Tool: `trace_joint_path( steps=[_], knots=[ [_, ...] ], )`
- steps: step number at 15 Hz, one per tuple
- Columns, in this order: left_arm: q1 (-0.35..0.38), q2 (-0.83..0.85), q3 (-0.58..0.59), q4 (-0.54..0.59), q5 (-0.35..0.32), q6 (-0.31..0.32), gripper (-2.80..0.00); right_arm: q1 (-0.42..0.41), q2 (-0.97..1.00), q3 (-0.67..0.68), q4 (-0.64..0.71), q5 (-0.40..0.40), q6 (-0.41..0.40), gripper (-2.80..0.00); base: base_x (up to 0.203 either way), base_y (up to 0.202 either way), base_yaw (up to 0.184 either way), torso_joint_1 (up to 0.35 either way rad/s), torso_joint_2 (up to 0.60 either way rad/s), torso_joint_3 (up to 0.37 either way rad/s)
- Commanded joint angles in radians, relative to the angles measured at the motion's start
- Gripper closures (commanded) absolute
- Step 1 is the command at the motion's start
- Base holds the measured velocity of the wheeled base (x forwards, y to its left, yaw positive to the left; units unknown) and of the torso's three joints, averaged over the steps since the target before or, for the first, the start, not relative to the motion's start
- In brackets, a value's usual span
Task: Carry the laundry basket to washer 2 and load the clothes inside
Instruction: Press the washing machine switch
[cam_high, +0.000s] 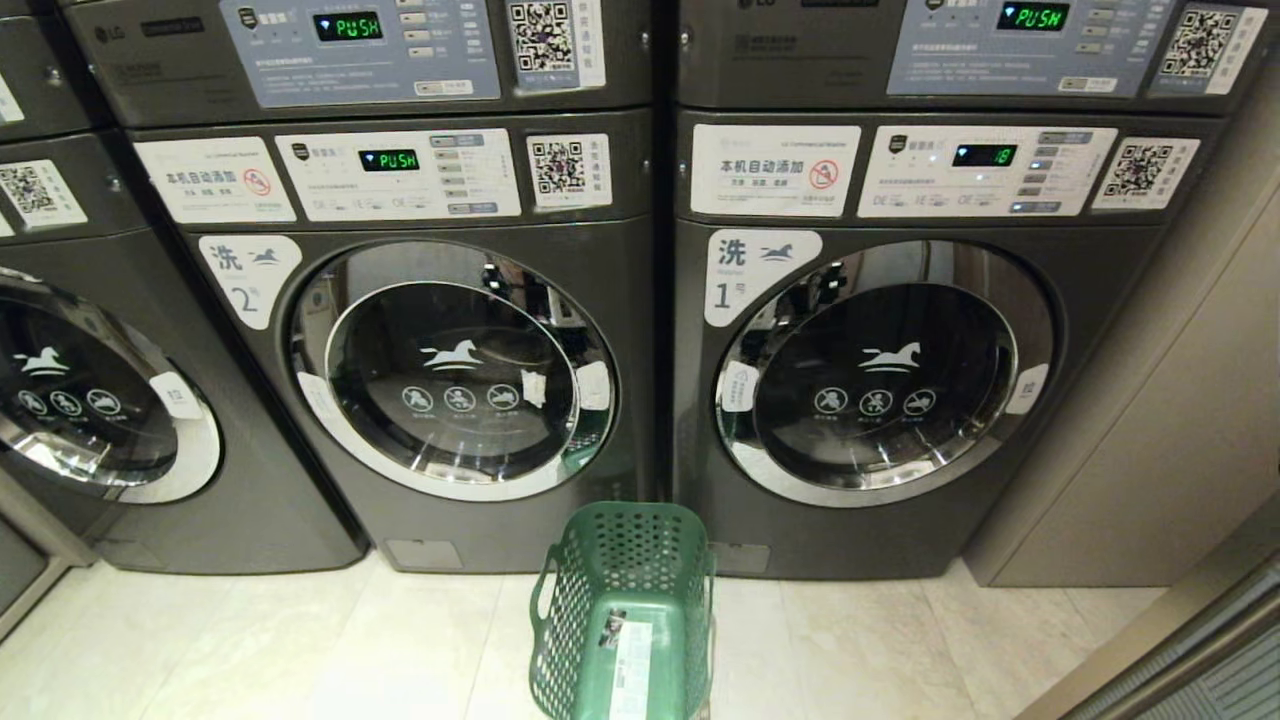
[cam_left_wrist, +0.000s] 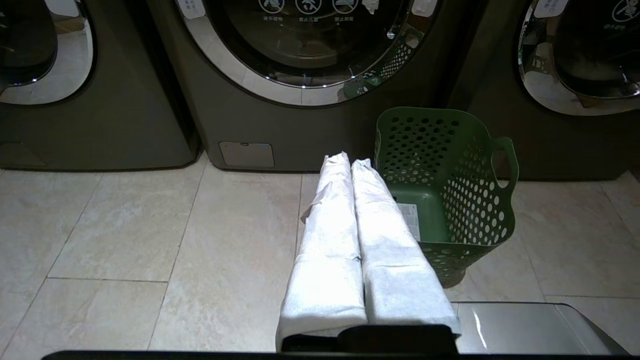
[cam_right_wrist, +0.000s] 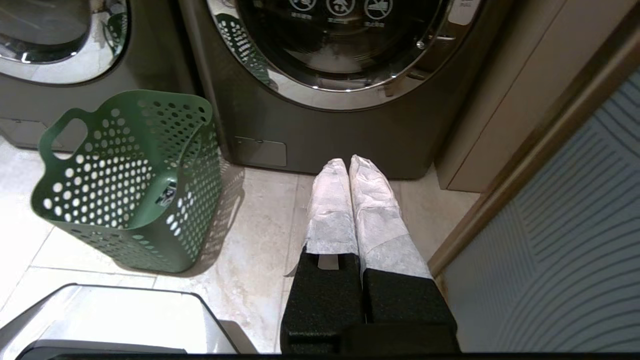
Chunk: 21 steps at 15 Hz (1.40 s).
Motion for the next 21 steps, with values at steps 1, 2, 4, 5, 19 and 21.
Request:
trace_joint_path(
  steps=[1, 2, 4, 5, 19, 21],
  knots=[
    [0.000, 0.002, -0.001, 0.001, 0.000, 0.000, 0.00, 0.001, 0.002, 0.000, 0.001, 0.000, -0.001, 0.00, 0.019, -0.199, -0.003, -0.001, 0.00, 0.002],
    [0.000, 0.002, -0.001, 0.001, 0.000, 0.000, 0.00, 0.001, 0.002, 0.000, 0.001, 0.000, -0.001, 0.00, 0.030, -0.067, -0.018, 0.001, 0.00, 0.002],
    [0.000, 0.002, -0.001, 0.001, 0.000, 0.002, 0.00, 0.001, 0.002, -0.001, 0.001, 0.000, -0.001, 0.00, 0.000, 0.000, 0.000, 0.000, 0.00, 0.000],
    [0.000, 0.002, -0.001, 0.001, 0.000, 0.002, 0.00, 0.001, 0.002, 0.000, 0.001, 0.000, -0.001, 0.00, 0.083, -0.006, -0.001, -0.010, -0.01, 0.000],
    [0.000, 0.002, 0.001, 0.001, 0.002, -0.001, 0.00, 0.001, 0.002, 0.000, 0.001, 0.000, -0.001, 0.00, 0.112, 0.000, -0.001, 0.002, 0.00, 0.001],
    [0.000, 0.002, -0.001, 0.001, -0.002, 0.010, 0.00, 0.001, 0.002, 0.000, 0.001, 0.000, -0.001, 0.00, 0.000, 0.000, 0.000, 0.000, 0.00, 0.000]
  ],
)
